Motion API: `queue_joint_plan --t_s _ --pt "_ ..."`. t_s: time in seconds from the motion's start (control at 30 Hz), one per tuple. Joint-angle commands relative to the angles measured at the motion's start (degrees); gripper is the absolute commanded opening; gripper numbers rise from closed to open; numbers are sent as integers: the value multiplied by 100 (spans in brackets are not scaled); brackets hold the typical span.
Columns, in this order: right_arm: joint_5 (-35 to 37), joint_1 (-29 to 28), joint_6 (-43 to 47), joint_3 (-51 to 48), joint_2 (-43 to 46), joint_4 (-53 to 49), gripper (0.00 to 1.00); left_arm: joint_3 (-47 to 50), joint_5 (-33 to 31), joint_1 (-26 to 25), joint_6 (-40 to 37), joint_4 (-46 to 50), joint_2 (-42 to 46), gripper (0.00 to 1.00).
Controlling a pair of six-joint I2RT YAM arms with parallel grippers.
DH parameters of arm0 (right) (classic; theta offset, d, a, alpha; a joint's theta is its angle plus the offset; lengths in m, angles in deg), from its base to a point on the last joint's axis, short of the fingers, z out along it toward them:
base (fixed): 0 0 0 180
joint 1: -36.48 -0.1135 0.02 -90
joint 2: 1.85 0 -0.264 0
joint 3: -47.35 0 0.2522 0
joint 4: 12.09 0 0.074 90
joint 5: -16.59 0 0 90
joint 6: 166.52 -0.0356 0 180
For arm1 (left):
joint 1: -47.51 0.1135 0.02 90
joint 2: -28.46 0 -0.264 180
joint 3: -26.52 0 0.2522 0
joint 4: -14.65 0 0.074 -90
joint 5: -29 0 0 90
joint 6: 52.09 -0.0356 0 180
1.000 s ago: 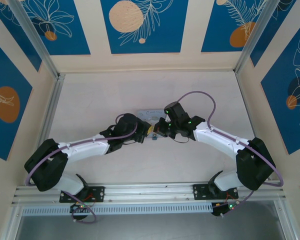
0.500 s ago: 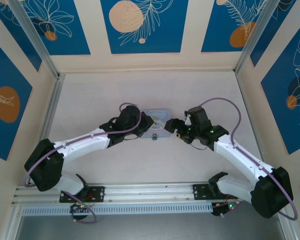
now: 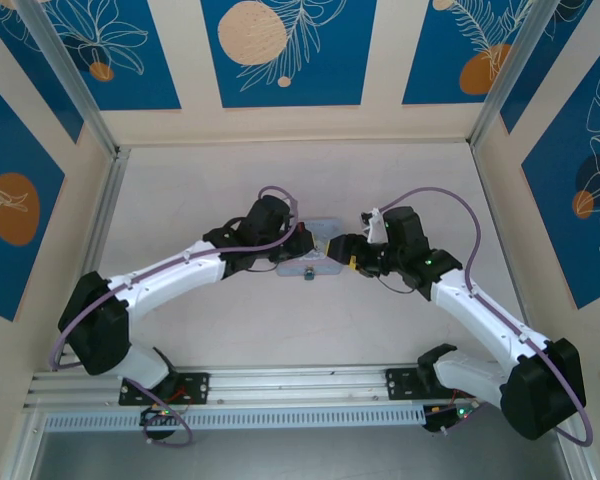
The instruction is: Unlock the padlock with the key
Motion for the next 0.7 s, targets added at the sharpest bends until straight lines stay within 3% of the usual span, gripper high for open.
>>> queue_joint_plan --t_s 0.0,0.1,0.27,0.5,0.67 --pt "-175 31 361 248 -79 -16 65 -244 276 46 -180 316 -131 0" --pt "-9 31 593 342 -142 -231 64 -273 447 45 -105 264 -155 0" --pt "-325 57 766 264 -234 100 61 -190 646 43 -60 14 -110 0" --pt "-1166 436 917 -28 -273 813 61 98 1094 86 -385 -580 43 0" --pt "-1789 820 684 -290 -270 1375 61 549 1335 267 -190 -1414 120 0"
